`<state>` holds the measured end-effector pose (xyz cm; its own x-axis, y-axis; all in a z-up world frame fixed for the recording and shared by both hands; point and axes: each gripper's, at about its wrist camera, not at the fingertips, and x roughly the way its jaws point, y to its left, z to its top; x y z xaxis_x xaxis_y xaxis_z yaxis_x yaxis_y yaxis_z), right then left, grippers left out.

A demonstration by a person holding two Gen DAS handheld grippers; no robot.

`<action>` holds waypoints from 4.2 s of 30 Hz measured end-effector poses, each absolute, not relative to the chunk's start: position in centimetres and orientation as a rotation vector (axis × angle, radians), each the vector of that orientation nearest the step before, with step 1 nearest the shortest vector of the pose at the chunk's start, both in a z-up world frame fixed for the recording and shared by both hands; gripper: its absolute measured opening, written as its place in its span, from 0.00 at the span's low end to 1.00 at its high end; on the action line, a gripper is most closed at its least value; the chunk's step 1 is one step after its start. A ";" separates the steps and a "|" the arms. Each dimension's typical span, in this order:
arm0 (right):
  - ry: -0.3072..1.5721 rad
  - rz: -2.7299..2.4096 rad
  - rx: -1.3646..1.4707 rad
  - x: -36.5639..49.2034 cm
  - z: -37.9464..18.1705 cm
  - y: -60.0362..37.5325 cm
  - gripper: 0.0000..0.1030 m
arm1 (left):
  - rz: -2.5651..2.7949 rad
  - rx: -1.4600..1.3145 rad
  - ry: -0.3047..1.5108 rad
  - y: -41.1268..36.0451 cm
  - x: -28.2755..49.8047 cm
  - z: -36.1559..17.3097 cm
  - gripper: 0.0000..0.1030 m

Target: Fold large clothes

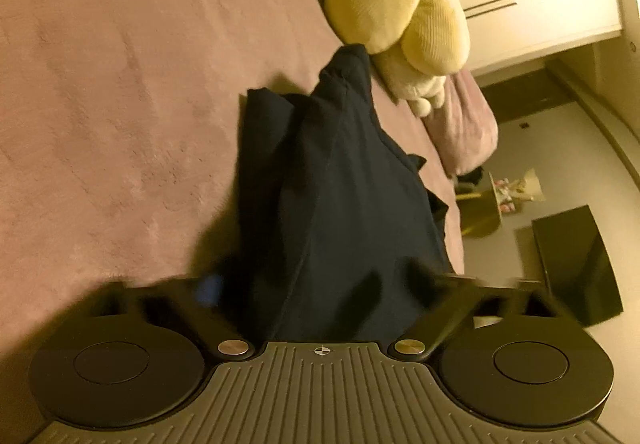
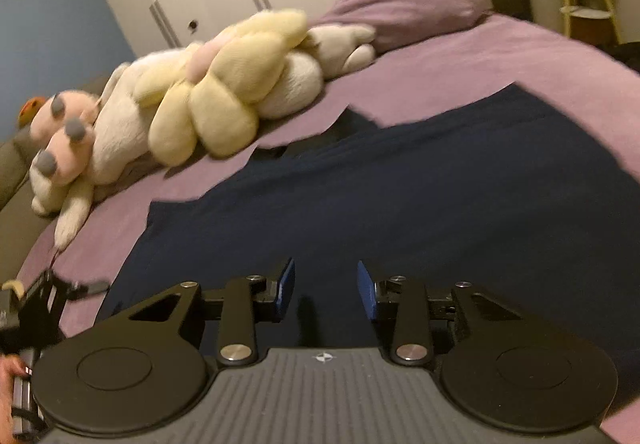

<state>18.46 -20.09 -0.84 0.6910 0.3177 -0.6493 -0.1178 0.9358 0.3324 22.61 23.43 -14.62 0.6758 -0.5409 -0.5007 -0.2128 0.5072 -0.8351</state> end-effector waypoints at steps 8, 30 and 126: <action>0.789 0.217 0.050 18.5 -2.7 -15.5 0.34 | -0.219 -1.124 0.818 23.2 22.3 -14.8 0.40; 0.856 0.276 0.044 19.5 -3.7 -16.1 0.26 | -0.497 -0.894 0.773 9.0 25.9 1.8 0.32; 0.484 -0.146 0.043 22.3 -4.3 -31.4 0.24 | 0.027 -0.333 0.705 -10.6 26.8 -8.5 1.00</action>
<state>22.35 -31.43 -4.29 0.8750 -0.1293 -0.4666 0.1497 0.9887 0.0069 26.79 -10.64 -8.45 0.7636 -0.0873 -0.6398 -0.1356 0.9471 -0.2910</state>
